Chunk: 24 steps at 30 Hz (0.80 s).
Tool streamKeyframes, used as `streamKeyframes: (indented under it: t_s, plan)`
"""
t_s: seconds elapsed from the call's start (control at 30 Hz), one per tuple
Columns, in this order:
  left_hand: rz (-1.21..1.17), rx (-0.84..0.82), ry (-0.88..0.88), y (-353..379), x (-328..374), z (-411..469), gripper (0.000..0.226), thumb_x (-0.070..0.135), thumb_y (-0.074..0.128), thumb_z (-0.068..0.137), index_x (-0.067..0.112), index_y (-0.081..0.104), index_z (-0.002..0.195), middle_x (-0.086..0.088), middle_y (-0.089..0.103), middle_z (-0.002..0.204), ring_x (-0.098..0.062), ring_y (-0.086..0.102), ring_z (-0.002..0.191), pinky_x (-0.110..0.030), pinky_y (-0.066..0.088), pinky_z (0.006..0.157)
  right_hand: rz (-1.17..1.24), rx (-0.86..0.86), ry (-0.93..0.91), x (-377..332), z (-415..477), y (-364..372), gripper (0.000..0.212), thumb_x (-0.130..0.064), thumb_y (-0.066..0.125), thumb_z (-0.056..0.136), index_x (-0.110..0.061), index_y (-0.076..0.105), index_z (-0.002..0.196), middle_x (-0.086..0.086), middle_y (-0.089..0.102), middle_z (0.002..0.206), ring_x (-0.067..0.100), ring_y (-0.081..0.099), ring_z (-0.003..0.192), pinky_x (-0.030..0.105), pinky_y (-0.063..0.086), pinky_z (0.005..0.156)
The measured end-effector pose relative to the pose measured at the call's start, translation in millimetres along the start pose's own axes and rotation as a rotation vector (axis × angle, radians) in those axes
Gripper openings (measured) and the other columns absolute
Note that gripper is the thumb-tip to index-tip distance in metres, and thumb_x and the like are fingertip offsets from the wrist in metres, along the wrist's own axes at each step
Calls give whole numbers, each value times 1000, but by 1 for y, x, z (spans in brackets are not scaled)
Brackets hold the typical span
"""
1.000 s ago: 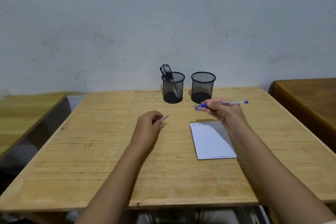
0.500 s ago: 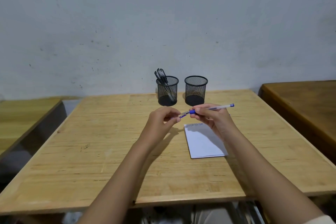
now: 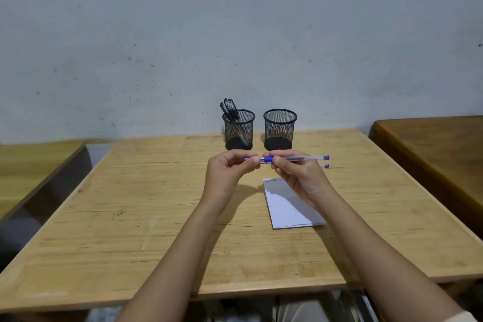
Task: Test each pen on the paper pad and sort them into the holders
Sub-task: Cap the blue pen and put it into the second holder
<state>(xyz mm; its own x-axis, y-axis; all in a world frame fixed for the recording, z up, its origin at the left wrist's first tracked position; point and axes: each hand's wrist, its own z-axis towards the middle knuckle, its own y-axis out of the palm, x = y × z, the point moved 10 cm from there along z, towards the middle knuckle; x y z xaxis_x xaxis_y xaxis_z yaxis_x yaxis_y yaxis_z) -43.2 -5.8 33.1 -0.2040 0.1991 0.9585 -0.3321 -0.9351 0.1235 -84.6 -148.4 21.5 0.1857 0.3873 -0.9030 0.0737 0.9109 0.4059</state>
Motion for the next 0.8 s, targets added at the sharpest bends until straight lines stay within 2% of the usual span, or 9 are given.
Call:
streamKeyframes:
  t_s: [0.1, 0.4, 0.5, 0.63, 0.73, 0.8]
  plan:
    - [-21, 2, 0, 2, 0, 2, 8, 2, 71, 77, 6, 72, 84, -3, 72, 71, -11, 69, 69, -18, 54, 69, 10, -18, -23, -2, 2, 0, 36, -25, 84, 52, -9, 76, 83, 7, 71, 75, 8, 64, 65, 13, 52, 64]
    - [-48, 14, -23, 11, -3, 3, 9, 0, 71, 77, 7, 72, 82, -1, 73, 71, -11, 69, 68, -17, 54, 68, -33, -37, -69, -10, 4, -6, 45, -34, 90, 44, -11, 76, 81, 7, 75, 83, 9, 65, 65, 15, 52, 65]
    - [-34, 8, -14, 14, -2, 5, 8, 1, 71, 77, 8, 72, 81, 0, 73, 71, -11, 69, 68, -18, 54, 68, -62, -45, -81, -14, 6, -7, 39, -29, 87, 49, -10, 76, 81, 8, 75, 85, 11, 65, 65, 17, 53, 65]
    - [25, -44, 2, 16, 3, 11, 7, 2, 73, 76, 4, 72, 83, -2, 71, 71, -9, 67, 67, -16, 51, 68, -125, -27, -45, -18, 5, -11, 22, -14, 76, 60, -9, 74, 81, 8, 74, 85, 13, 67, 70, 17, 53, 68]
    - [72, -91, 15, 21, 11, 19, 8, 1, 72, 75, 4, 70, 82, -3, 70, 68, -6, 64, 65, -14, 50, 67, -235, -40, -36, -34, 7, -14, 20, -8, 71, 66, -8, 74, 86, 11, 73, 86, 19, 68, 80, 20, 54, 72]
    - [86, -92, 30, 19, 18, 27, 10, 0, 72, 75, 8, 70, 81, 1, 70, 66, -6, 63, 64, -14, 50, 67, -275, -22, -47, -49, 9, -21, 19, -10, 71, 64, -11, 75, 83, 9, 74, 84, 17, 69, 77, 20, 53, 71]
